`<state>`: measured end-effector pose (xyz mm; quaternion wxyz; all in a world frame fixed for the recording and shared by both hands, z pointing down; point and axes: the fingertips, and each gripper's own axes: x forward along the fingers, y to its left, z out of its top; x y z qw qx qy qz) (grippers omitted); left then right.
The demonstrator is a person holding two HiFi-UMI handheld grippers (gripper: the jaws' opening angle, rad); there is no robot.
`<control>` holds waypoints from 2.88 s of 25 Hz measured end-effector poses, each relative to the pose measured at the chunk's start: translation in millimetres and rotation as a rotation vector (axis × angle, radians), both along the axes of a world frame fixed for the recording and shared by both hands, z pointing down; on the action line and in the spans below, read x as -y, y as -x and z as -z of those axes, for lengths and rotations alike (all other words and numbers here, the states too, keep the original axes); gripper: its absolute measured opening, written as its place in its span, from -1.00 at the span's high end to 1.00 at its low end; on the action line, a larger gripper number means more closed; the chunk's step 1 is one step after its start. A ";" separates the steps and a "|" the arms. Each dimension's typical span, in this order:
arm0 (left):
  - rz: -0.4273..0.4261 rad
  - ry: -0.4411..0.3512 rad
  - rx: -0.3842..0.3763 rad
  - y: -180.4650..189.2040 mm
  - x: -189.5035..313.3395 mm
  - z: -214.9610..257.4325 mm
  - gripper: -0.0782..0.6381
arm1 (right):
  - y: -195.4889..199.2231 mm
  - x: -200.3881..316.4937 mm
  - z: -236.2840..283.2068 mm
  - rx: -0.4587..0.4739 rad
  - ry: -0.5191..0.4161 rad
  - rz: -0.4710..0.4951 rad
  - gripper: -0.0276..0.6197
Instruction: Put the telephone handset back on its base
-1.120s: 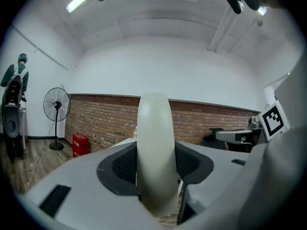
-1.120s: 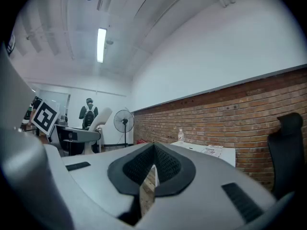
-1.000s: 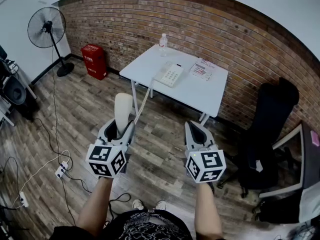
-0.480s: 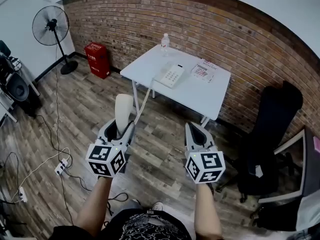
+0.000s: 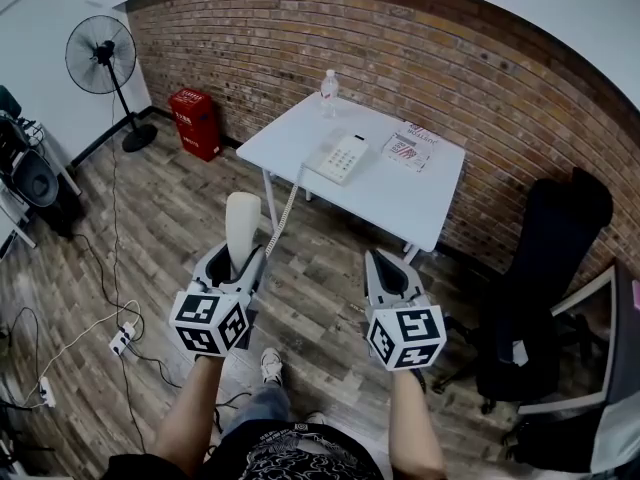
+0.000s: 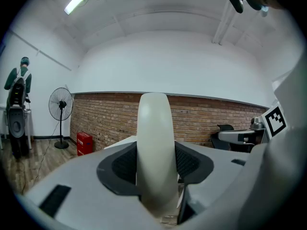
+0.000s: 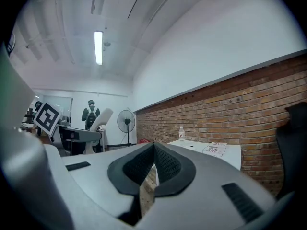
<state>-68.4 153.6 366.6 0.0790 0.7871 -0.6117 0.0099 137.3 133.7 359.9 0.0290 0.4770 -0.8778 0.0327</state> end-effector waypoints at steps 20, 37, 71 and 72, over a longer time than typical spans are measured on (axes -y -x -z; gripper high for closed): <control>-0.127 0.044 -0.021 79.1 214.0 -23.9 0.19 | 94.4 196.9 -9.4 -0.032 0.038 -0.088 0.91; -0.287 0.082 -0.040 97.4 345.5 -40.2 0.19 | 124.2 300.8 -11.4 -0.052 0.059 -0.225 0.91; -0.463 0.332 0.057 -50.1 532.9 -141.2 0.19 | 59.5 481.7 -73.2 -0.044 0.167 -0.208 0.91; -0.465 0.344 0.061 -53.3 536.7 -145.8 0.19 | 58.5 485.6 -75.4 -0.043 0.171 -0.204 0.91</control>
